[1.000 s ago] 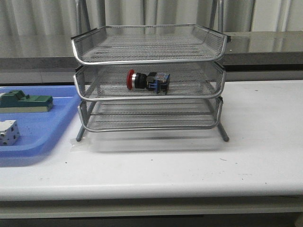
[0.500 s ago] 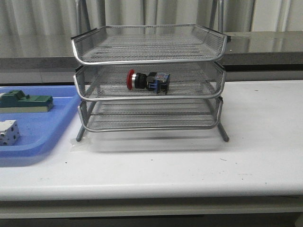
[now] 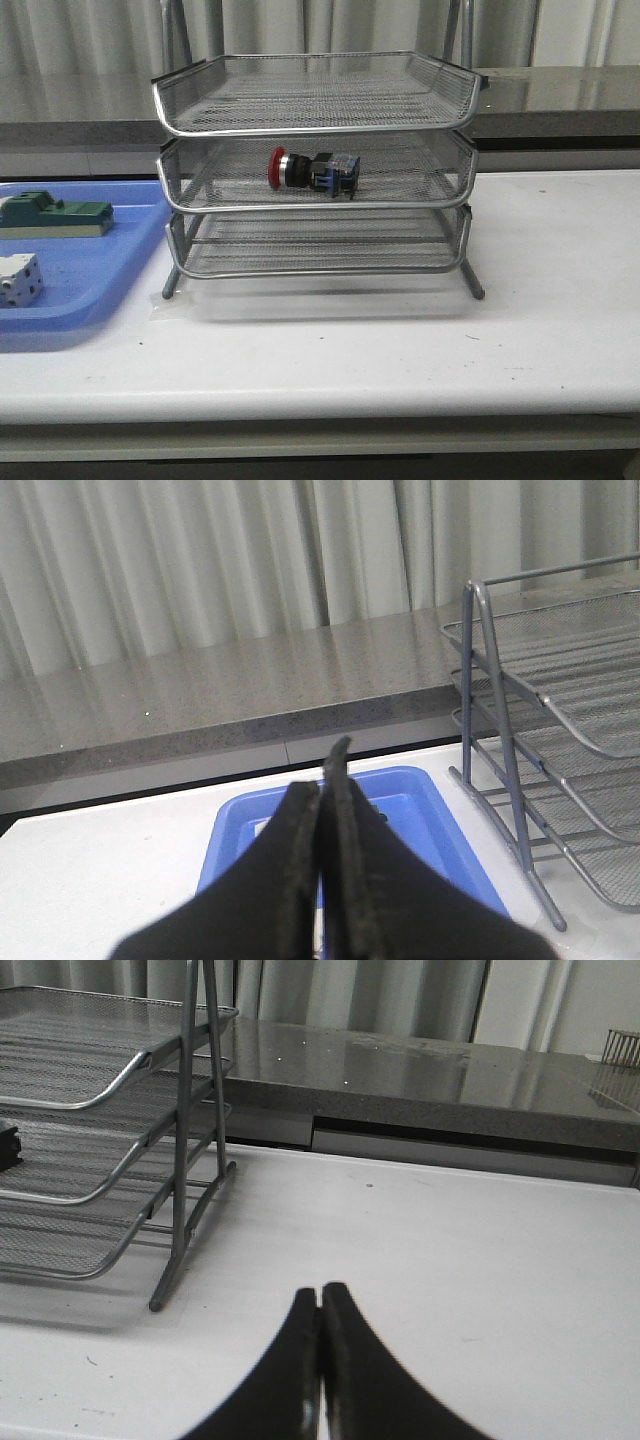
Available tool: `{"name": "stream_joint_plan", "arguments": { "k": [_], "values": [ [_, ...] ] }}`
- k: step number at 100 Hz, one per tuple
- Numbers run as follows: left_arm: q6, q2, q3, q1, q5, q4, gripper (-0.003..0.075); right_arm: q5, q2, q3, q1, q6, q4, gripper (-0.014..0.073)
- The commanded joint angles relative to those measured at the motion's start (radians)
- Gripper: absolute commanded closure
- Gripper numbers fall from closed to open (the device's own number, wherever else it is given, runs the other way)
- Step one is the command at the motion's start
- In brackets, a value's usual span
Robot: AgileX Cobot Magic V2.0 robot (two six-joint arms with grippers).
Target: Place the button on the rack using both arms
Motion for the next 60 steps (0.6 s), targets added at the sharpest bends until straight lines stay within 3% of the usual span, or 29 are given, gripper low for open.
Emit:
{"name": "stream_joint_plan", "arguments": {
  "k": [1,11,60],
  "values": [
    [-0.151,0.009,-0.021,0.002,-0.080,0.137,0.0741,-0.085,-0.012,0.002,0.000,-0.011,-0.004,0.0651],
    [-0.243,0.003,0.007,0.002,-0.099,0.225,0.0741,-0.085,-0.012,0.002,0.000,-0.011,-0.004,0.0651],
    [-0.368,-0.169,0.205,0.002,-0.148,0.314,0.0741,-0.085,-0.012,0.002,0.000,-0.011,-0.004,0.0651]
  ]
}}
